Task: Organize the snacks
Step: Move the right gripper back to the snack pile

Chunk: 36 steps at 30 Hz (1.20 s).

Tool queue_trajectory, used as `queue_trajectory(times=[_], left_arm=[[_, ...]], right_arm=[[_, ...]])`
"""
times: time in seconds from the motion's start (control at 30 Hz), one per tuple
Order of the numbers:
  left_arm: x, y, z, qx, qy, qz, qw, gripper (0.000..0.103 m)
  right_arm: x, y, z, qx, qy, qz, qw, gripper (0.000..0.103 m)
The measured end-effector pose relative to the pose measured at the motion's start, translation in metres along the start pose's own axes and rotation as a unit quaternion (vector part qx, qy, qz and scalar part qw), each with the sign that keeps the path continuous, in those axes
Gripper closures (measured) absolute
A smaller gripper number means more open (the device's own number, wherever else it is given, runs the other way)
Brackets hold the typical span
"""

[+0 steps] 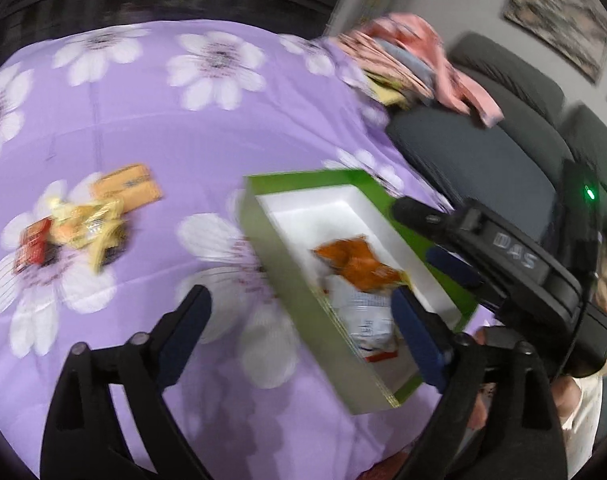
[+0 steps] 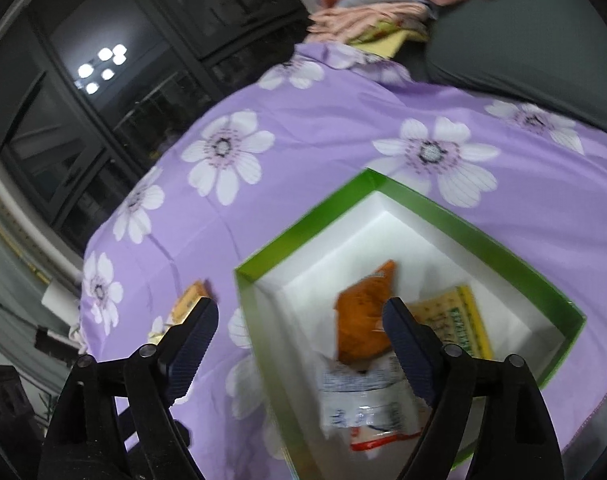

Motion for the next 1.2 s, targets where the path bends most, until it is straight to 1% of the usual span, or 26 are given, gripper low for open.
queue_trajectory(times=[0.03, 0.1, 0.13, 0.23, 0.37, 0.4, 0.43, 0.5, 0.57, 0.6, 0.63, 0.7, 0.73, 0.8, 0.9, 0.97, 1.03, 1.07, 1.13, 1.2], left_arm=[[-0.012, 0.0, -0.011, -0.014, 0.011, 0.017, 0.9997, 0.007], [-0.028, -0.001, -0.026, -0.028, 0.025, 0.031, 0.9988, 0.007], [-0.039, -0.002, -0.037, -0.036, 0.038, 0.037, 0.9979, 0.007], [-0.067, -0.008, -0.066, -0.05, 0.079, 0.046, 0.9945, 0.007], [-0.099, -0.02, -0.103, -0.064, 0.119, 0.049, 0.9896, 0.004], [-0.107, -0.023, -0.113, -0.067, 0.134, 0.057, 0.9871, 0.003], [-0.117, -0.028, -0.128, -0.076, 0.155, 0.069, 0.9826, 0.003], [-0.128, -0.036, -0.148, -0.096, 0.174, 0.081, 0.9766, 0.003], [-0.136, -0.045, -0.171, -0.125, 0.187, 0.082, 0.9709, 0.003], [-0.141, -0.046, -0.18, -0.138, 0.198, 0.083, 0.967, 0.003], [-0.147, -0.048, -0.19, -0.152, 0.214, 0.088, 0.961, 0.003], [-0.153, -0.047, -0.198, -0.152, 0.224, 0.089, 0.9586, 0.003], [-0.155, -0.047, -0.202, -0.151, 0.226, 0.084, 0.9586, 0.003], [-0.16, -0.051, -0.211, -0.16, 0.235, 0.073, 0.9559, 0.003], [-0.17, -0.055, -0.226, -0.186, 0.244, 0.076, 0.9488, 0.003], [-0.177, -0.055, -0.231, -0.197, 0.24, 0.081, 0.9471, 0.003], [-0.184, -0.056, -0.235, -0.211, 0.238, 0.09, 0.9438, 0.003], [-0.186, -0.056, -0.236, -0.216, 0.237, 0.092, 0.9426, 0.003], [-0.188, -0.057, -0.24, -0.223, 0.233, 0.091, 0.9422, 0.003], [-0.188, -0.058, -0.242, -0.225, 0.233, 0.089, 0.9418, 0.003]], right_arm=[[-0.002, -0.001, -0.006, -0.005, 0.007, 0.004, 1.0, 0.016], [-0.006, -0.004, -0.017, -0.017, 0.012, 0.012, 1.0, 0.013], [-0.007, -0.006, -0.024, -0.029, 0.014, 0.018, 0.999, 0.013], [-0.009, -0.012, -0.041, -0.058, 0.016, 0.025, 0.998, 0.012], [-0.005, -0.024, -0.06, -0.086, 0.012, 0.023, 0.996, 0.012], [-0.003, -0.029, -0.066, -0.097, 0.013, 0.02, 0.995, 0.012], [-0.001, -0.033, -0.071, -0.105, 0.013, 0.018, 0.994, 0.012], [0.003, -0.043, -0.082, -0.126, 0.008, 0.015, 0.992, 0.012], [0.006, -0.051, -0.089, -0.141, 0.004, 0.015, 0.99, 0.012], [0.008, -0.057, -0.095, -0.151, 0.004, 0.012, 0.988, 0.012], [0.011, -0.064, -0.101, -0.165, 0.006, 0.006, 0.986, 0.012], [0.016, -0.076, -0.112, -0.184, 0.012, -0.008, 0.983, 0.012], [0.018, -0.081, -0.116, -0.19, 0.014, -0.015, 0.982, 0.012], [0.024, -0.091, -0.126, -0.2, 0.022, -0.031, 0.979, 0.012], [0.032, -0.109, -0.145, -0.207, 0.05, -0.078, 0.974, 0.012], [0.037, -0.115, -0.157, -0.207, 0.058, -0.105, 0.971, 0.012], [0.045, -0.116, -0.171, -0.212, 0.052, -0.128, 0.967, 0.012], [0.048, -0.114, -0.179, -0.217, 0.045, -0.132, 0.966, 0.012], [0.058, -0.103, -0.201, -0.239, 0.036, -0.125, 0.962, 0.012], [0.076, -0.095, -0.22, -0.269, 0.012, -0.128, 0.954, 0.012]])
Point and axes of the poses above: each gripper's, at about its wrist camera, not at the fingertips, and x roughly the way its jaws point, z to its right, y to its top, the point moved 8 cm from there along x, roughly the way its jaws point, and after that the axes turned 14 degrees about -y, right-handed, at the moved point
